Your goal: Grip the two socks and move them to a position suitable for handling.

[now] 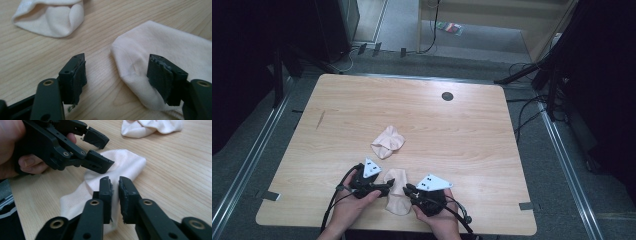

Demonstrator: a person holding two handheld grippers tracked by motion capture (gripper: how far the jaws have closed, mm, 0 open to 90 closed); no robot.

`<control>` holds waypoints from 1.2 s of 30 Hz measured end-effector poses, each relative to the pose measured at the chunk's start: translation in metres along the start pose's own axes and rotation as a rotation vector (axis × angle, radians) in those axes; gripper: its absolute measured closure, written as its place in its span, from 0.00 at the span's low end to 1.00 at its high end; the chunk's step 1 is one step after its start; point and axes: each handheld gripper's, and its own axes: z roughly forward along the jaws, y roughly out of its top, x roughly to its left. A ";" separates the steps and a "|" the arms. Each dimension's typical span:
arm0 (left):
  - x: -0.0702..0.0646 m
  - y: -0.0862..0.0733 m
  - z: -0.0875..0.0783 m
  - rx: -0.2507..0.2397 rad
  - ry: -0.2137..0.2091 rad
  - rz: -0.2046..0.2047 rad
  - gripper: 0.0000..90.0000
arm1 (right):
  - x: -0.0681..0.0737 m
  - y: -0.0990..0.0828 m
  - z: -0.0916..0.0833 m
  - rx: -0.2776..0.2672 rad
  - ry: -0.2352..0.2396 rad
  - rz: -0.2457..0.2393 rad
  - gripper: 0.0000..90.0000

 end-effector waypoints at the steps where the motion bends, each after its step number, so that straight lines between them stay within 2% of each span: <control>1: -0.001 0.001 0.000 -0.016 -0.024 -0.014 0.49 | -0.001 -0.001 0.000 -0.001 0.006 0.008 0.83; 2: 0.000 0.001 0.000 -0.017 -0.044 -0.022 0.57 | -0.002 -0.001 -0.001 -0.003 0.010 0.016 0.79; 4: -0.001 0.003 0.001 -0.020 -0.045 -0.014 0.69 | -0.004 -0.001 -0.003 -0.006 0.017 0.029 0.72; 5: -0.001 0.003 0.001 -0.020 -0.045 -0.014 0.77 | -0.004 -0.001 -0.003 -0.006 0.017 0.029 0.72; 6: 0.000 0.003 0.001 -0.028 -0.065 -0.012 0.77 | -0.005 -0.002 -0.004 -0.012 0.017 0.040 0.68; 7: 0.000 0.004 0.000 -0.036 -0.076 -0.014 0.91 | -0.007 -0.002 -0.006 -0.016 0.011 0.063 0.59; 8: 0.002 0.007 -0.004 -0.065 -0.110 -0.029 0.94 | -0.007 -0.003 -0.007 -0.016 0.000 0.071 0.54; 10: 0.004 0.011 -0.010 -0.097 -0.130 -0.035 0.97 | -0.008 -0.004 -0.008 -0.020 -0.019 0.099 0.47; 11: 0.004 0.011 -0.010 -0.097 -0.130 -0.035 0.97 | -0.008 -0.004 -0.008 -0.020 -0.019 0.099 0.47; 12: 0.005 0.014 -0.013 -0.113 -0.137 -0.033 0.97 | -0.009 -0.007 -0.009 -0.027 -0.020 0.151 0.41; 13: 0.006 0.019 -0.018 -0.137 -0.162 -0.046 0.98 | -0.010 -0.007 -0.009 -0.029 -0.024 0.161 0.38; 14: 0.006 0.019 -0.018 -0.137 -0.162 -0.046 0.98 | -0.010 -0.007 -0.009 -0.029 -0.024 0.161 0.38; 15: 0.008 0.023 -0.024 -0.165 -0.191 -0.076 0.98 | -0.009 -0.009 -0.009 -0.027 -0.034 0.195 0.32; 18: 0.009 0.027 -0.031 -0.189 -0.217 -0.094 0.98 | -0.007 -0.010 -0.009 -0.028 -0.031 0.220 0.30; 19: 0.008 0.029 -0.035 -0.206 -0.231 -0.098 0.98 | -0.003 -0.010 -0.006 -0.029 -0.019 0.254 0.27; 21: 0.007 0.032 -0.040 -0.222 -0.248 -0.110 0.98 | 0.001 -0.010 -0.002 -0.020 -0.021 0.253 0.26; 23: 0.006 0.034 -0.045 -0.239 -0.264 -0.117 0.98 | 0.005 -0.010 0.004 -0.001 -0.043 0.252 0.28; 25: 0.005 0.036 -0.050 -0.257 -0.281 -0.120 0.98 | 0.009 -0.011 0.009 0.029 -0.111 0.244 0.33; 26: 0.005 0.036 -0.050 -0.257 -0.281 -0.120 0.98 | 0.009 -0.011 0.009 0.029 -0.111 0.244 0.33; 27: 0.005 0.037 -0.054 -0.267 -0.290 -0.121 0.98 | 0.011 -0.011 0.011 0.034 -0.133 0.236 0.37; 28: 0.005 0.038 -0.058 -0.284 -0.310 -0.121 0.98 | 0.013 -0.011 0.012 0.029 -0.171 0.201 0.55; 29: 0.005 0.039 -0.060 -0.298 -0.328 -0.126 0.98 | 0.014 -0.011 0.012 0.028 -0.175 0.197 0.60; 30: 0.005 0.039 -0.060 -0.298 -0.328 -0.126 0.98 | 0.014 -0.011 0.012 0.028 -0.175 0.197 0.60; 31: 0.006 0.040 -0.063 -0.315 -0.374 -0.147 0.98 | 0.013 -0.010 0.010 0.009 -0.215 0.156 0.79; 33: 0.008 0.042 -0.066 -0.330 -0.408 -0.159 0.98 | 0.011 -0.010 0.007 -0.011 -0.238 0.128 0.92; 34: 0.008 0.042 -0.066 -0.330 -0.408 -0.159 0.98 | 0.011 -0.010 0.007 -0.011 -0.238 0.128 0.92; 35: 0.010 0.042 -0.066 -0.332 -0.404 -0.163 0.98 | 0.005 -0.008 0.000 -0.043 -0.297 0.084 0.98; 36: 0.010 0.041 -0.065 -0.328 -0.401 -0.165 0.98 | 0.004 -0.007 -0.002 -0.049 -0.330 0.059 0.99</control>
